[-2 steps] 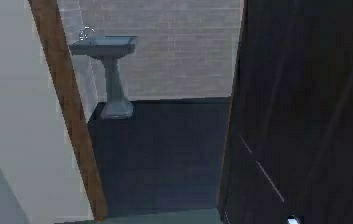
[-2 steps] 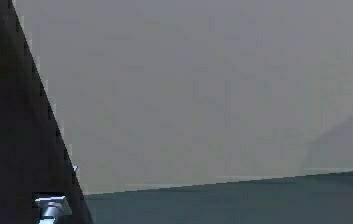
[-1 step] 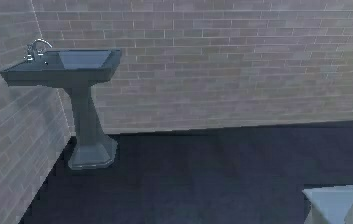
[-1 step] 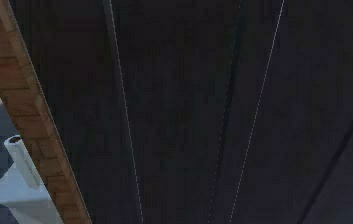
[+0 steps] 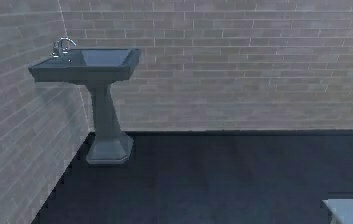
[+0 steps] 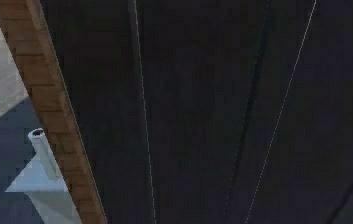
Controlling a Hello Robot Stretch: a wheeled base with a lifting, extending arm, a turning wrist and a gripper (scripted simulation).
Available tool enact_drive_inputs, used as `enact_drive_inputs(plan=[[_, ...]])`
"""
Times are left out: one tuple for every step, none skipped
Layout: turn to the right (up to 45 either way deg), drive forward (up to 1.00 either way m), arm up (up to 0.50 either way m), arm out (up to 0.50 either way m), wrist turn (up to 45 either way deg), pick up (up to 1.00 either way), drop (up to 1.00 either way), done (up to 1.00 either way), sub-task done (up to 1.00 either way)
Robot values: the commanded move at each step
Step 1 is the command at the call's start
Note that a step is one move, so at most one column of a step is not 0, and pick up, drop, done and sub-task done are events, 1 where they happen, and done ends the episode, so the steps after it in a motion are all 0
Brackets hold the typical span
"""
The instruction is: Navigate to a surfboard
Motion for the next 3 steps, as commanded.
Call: enact_drive_inputs(plan=[[0.0,0.30,0.00,0.00,0.0,0.00,0.00,0.00,0.00],[30.0,0.00,0.00,0.00,0.0,0.00,0.00,0.00,0.00],[0.0,0.80,0.00,0.00,0.0,0.00,0.00,0.00,0.00]])
